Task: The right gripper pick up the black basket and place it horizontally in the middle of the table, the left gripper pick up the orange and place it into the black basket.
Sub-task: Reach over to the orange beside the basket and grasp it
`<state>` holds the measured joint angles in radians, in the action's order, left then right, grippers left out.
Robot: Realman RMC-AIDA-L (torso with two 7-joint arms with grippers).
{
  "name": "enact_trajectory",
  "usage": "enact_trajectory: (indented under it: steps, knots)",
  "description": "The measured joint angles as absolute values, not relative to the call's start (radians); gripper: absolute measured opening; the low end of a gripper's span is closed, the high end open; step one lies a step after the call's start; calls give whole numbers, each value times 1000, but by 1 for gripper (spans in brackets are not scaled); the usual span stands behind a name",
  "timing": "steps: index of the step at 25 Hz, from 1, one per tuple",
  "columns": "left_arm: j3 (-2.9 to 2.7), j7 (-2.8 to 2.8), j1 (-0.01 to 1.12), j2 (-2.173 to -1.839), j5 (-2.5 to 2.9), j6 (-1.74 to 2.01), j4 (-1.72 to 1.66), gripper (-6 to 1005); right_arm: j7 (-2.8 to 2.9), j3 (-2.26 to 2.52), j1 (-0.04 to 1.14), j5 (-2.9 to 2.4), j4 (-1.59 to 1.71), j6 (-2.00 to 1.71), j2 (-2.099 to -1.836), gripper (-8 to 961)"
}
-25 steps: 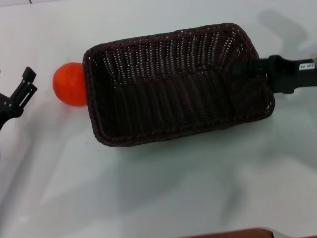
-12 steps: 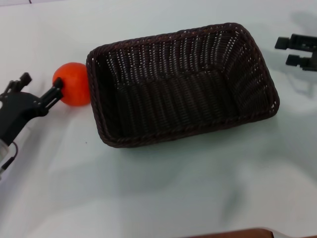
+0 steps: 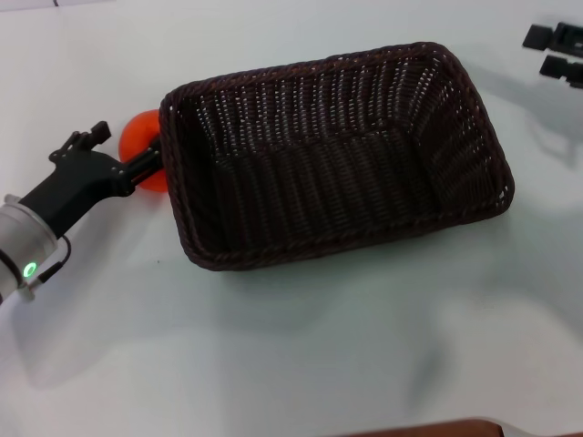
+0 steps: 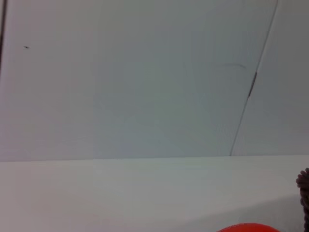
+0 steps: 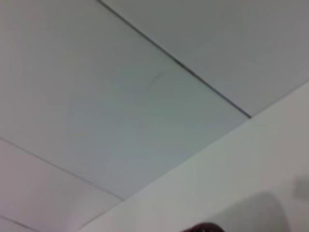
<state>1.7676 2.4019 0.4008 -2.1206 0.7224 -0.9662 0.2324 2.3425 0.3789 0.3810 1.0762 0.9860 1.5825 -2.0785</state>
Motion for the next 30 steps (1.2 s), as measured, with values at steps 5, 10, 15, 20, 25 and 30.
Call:
enact_trajectory:
  steps: [5, 10, 15, 20, 25, 30]
  knots:
    - [1740, 2389, 407, -2113, 722, -962, 234, 897, 2322, 336, 381, 1085, 994, 1582, -2075, 826]
    - [1724, 2341, 407, -2100, 722, -943, 235, 834, 2292, 290, 388, 1088, 994, 1581, -2074, 825]
    - [1722, 2346, 398, -2101, 722, -944, 240, 663, 2230, 259, 389, 1112, 983, 1571, -2079, 825]
    - [1719, 2365, 348, -2113, 723, -946, 316, 445, 2166, 258, 382, 1148, 923, 1526, -2074, 826]
    - [1730, 2363, 284, -2128, 723, -950, 419, 332, 2132, 258, 387, 1152, 876, 1504, -2067, 824]
    - [1740, 2356, 264, -2132, 719, -979, 441, 259, 2116, 258, 393, 1156, 872, 1489, -2066, 823]
